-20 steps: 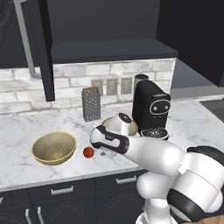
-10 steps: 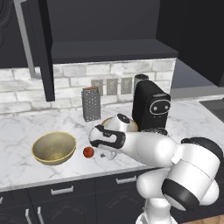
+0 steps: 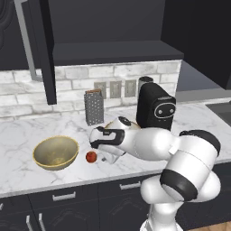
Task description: Pick both bowls and place them on the counter. Then place the garlic in one bowl and place the apple in the other bowl.
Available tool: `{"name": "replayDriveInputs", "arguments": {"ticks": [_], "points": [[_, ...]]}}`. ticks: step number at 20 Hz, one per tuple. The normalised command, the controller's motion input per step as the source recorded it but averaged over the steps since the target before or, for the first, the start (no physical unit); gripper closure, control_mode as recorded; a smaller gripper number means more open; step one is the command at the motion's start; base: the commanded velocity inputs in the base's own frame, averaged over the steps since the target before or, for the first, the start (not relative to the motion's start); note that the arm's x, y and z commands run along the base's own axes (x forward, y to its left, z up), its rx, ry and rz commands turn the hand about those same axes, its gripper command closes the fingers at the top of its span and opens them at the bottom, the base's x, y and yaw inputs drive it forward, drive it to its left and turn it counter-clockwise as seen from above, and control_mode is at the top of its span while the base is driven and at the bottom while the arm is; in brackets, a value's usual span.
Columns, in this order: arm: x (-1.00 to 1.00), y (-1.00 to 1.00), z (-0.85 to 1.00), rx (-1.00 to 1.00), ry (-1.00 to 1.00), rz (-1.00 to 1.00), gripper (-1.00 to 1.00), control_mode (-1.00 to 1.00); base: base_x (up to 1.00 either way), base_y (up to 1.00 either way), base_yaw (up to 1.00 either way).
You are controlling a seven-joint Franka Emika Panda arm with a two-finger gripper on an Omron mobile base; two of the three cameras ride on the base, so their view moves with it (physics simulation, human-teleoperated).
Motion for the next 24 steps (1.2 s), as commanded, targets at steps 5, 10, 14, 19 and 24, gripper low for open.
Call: {"name": "replayDriveInputs", "arguments": {"ticks": [5, 10, 14, 19, 24], "points": [[0.01, 0.17, -0.14, 0.00, 0.07, 0.00, -1.00, -1.00, 0.00, 0.00, 0.00], [0.05, 0.10, -0.12, 0.00, 0.06, 0.00, -1.00, -1.00, 0.00, 0.00, 0.00], [0.10, 0.06, -0.14, 0.00, 0.04, 0.00, -1.00, -1.00, 0.00, 0.00, 0.00], [0.09, 0.12, -0.11, 0.00, 0.01, 0.00, -1.00, -1.00, 0.00, 0.00, 0.00], [0.05, 0.16, -0.11, 0.00, 0.00, 0.00, 1.00, -1.00, 0.00, 0.00, 0.00]]}}
